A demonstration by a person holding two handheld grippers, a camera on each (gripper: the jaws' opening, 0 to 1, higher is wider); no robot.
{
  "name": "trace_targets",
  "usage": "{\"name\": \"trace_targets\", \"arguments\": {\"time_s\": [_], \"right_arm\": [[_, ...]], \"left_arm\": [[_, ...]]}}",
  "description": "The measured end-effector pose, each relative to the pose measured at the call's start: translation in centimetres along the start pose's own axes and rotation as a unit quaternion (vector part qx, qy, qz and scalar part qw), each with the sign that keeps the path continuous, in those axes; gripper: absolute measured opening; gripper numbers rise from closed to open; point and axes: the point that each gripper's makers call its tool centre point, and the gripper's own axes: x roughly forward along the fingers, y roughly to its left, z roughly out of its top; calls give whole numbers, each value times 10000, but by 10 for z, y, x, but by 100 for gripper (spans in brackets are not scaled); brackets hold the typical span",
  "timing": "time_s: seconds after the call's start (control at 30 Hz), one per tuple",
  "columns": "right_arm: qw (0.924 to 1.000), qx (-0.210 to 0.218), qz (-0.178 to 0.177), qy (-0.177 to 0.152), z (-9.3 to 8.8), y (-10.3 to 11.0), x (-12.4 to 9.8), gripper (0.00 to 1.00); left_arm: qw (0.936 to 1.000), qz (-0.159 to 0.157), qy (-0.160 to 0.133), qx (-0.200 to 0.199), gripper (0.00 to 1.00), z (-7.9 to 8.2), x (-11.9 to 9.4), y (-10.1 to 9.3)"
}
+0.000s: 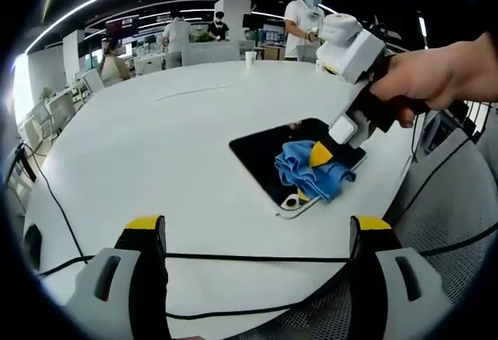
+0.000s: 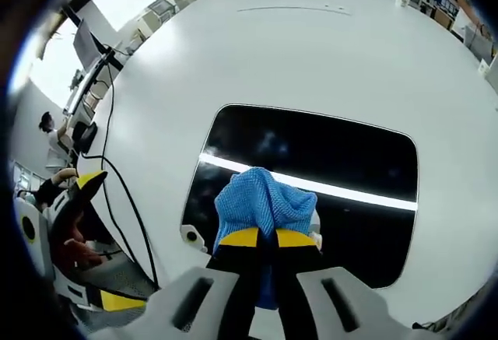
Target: Wipe the mirror surface with the cleaning cloth until all visible marks leave the cleaned area.
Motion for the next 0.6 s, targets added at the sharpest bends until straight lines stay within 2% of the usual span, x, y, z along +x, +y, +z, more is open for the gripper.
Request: {"name": "trace_targets", "arguments": {"time_s": [0.37, 0.53, 0.6], "right_arm": [[9999, -104, 101, -15, 1, 16, 3, 0], [9998, -172, 76, -10, 3, 14, 6, 0], [9999, -123, 83, 0, 4, 14, 8, 0]], "left_arm": [[10000, 21, -21, -28, 98, 0, 2, 2], [10000, -50, -19, -68, 98, -2, 3, 0], [10000, -48, 7, 40, 99, -3, 3, 0]]}}
